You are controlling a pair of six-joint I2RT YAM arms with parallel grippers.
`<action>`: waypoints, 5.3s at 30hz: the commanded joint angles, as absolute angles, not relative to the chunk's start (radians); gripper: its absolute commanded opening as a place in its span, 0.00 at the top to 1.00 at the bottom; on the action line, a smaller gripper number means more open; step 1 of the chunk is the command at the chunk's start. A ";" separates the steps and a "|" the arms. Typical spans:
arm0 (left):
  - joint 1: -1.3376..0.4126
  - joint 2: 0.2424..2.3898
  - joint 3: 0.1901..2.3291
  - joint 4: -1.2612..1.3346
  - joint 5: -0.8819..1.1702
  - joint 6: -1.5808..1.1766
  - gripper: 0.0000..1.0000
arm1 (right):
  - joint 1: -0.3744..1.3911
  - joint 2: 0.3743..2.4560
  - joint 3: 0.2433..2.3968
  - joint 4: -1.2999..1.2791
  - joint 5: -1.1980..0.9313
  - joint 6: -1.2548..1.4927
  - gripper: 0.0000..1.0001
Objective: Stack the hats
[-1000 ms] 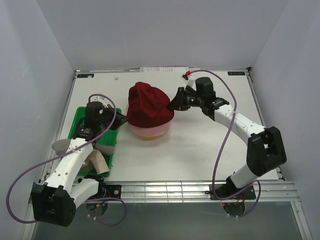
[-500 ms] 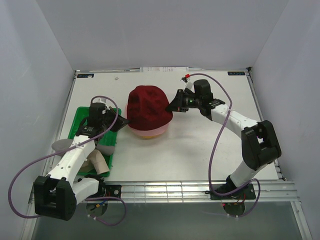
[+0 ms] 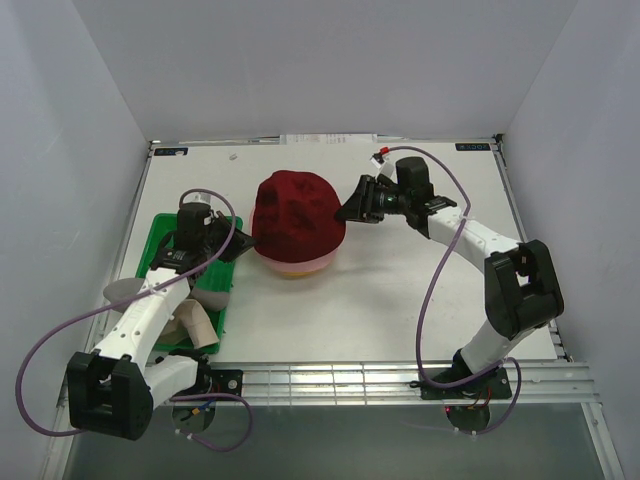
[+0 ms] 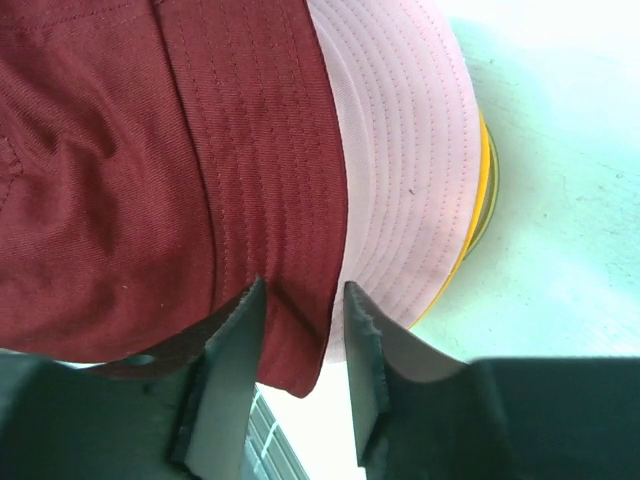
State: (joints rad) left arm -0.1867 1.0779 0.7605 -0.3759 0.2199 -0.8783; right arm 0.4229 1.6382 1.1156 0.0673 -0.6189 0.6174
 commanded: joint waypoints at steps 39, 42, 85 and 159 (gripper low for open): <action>-0.186 1.129 0.844 -0.408 0.213 -0.865 1.00 | 0.351 1.901 1.299 0.509 -0.851 1.006 0.50; -0.186 1.132 0.845 -0.407 0.215 -0.864 1.00 | 0.351 1.911 1.304 0.514 -0.856 1.012 0.50; -0.186 1.206 0.695 -0.376 0.114 -0.842 1.00 | 0.334 2.003 1.198 0.356 -0.769 0.867 0.92; -0.072 1.522 1.192 -0.414 0.333 -0.791 0.42 | 0.416 1.557 0.764 0.551 -0.640 1.149 0.35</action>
State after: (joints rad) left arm -0.0738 1.5269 1.1728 -0.4675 0.2890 -0.7712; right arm 0.3916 1.5387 0.7692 0.4496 -0.6674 1.0935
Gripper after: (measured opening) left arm 0.580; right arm 0.648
